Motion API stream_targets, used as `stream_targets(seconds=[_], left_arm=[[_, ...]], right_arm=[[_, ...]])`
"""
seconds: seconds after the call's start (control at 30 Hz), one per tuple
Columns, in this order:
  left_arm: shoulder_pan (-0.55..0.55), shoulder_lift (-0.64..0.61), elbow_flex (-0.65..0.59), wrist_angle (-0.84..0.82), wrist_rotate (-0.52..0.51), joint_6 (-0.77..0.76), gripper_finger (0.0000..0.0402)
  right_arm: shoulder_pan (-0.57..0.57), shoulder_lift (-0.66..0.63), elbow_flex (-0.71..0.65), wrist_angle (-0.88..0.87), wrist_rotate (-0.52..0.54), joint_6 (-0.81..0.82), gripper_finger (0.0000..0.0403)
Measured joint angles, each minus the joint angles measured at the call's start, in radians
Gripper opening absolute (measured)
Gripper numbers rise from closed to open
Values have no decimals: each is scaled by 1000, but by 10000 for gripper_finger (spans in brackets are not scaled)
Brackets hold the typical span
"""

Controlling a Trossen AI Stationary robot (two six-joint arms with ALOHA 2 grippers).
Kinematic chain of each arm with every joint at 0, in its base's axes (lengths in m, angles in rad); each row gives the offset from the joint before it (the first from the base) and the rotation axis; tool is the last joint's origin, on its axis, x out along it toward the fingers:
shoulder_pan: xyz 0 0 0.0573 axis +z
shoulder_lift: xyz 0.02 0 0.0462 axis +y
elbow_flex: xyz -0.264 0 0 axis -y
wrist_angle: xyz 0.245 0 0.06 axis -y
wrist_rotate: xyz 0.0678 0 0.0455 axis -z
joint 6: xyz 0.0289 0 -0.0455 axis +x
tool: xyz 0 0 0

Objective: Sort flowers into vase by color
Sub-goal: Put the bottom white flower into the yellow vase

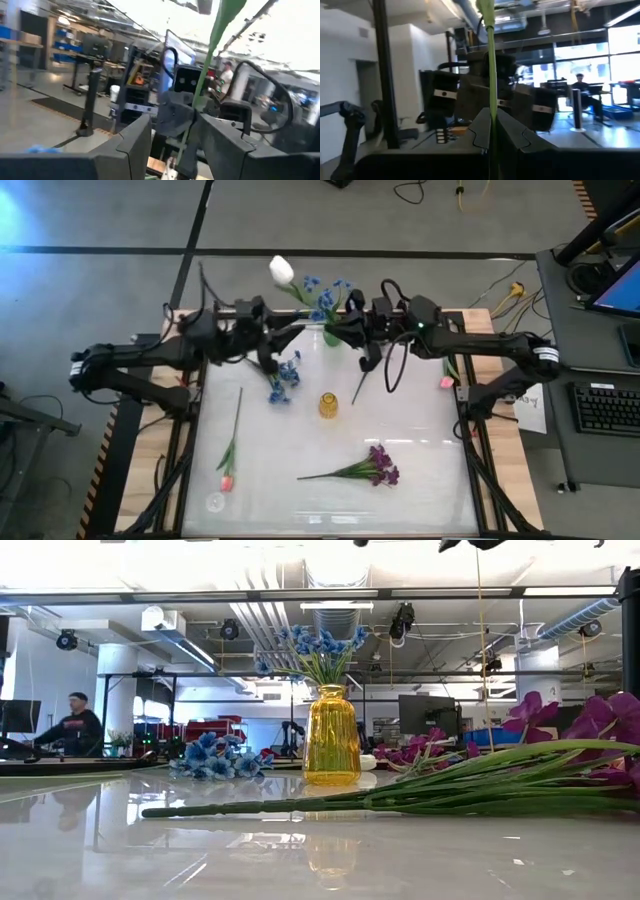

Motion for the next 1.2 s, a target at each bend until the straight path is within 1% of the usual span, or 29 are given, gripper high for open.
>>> stream_targets(seconds=[0.07, 0.2, 0.37, 0.43, 0.53, 0.67, 0.7, 0.8, 0.87, 0.93, 1.07, 1.13, 1.2], left_arm=[[18, 32, 37, 3, 44, 4, 152], [26, 102, 116, 1, 63, 51, 152], [26, 160, 212, -84, 74, 107, 152], [28, 169, 235, -100, 73, 130, 145], [28, 179, 247, -107, 67, 153, 111], [31, 176, 248, -106, 30, 159, 23], [32, 172, 247, -106, 20, 158, 12], [33, 166, 251, -128, -8, 156, 8], [33, 164, 273, -185, -11, 147, 2], [34, 162, 308, -277, -19, 141, 1], [34, 162, 397, -473, -42, 142, 0], [34, 162, 457, -603, -43, 146, 0], [34, 162, 532, -784, -43, 145, 0]], right_arm=[[0, 23, 23, 0, -13, 0, 9], [0, 55, 44, -1, -18, -2, 9], [-15, 60, 43, 2, -29, -2, 9], [-22, 59, 43, 3, -42, -2, 9], [-24, 59, 42, 2, -43, -3, 9], [-26, 59, 41, 1, -43, -2, 9], [-26, 59, 41, 0, -39, -3, 10], [-33, 59, 42, -12, -35, 9, 17], [-40, 59, 47, -49, -35, 22, 30], [-41, 59, 54, -102, -34, 26, 49], [-42, 59, 77, -165, -17, 26, 102], [-41, 57, 89, -198, -8, 26, 130], [-42, 53, 108, -274, -7, 24, 158]])
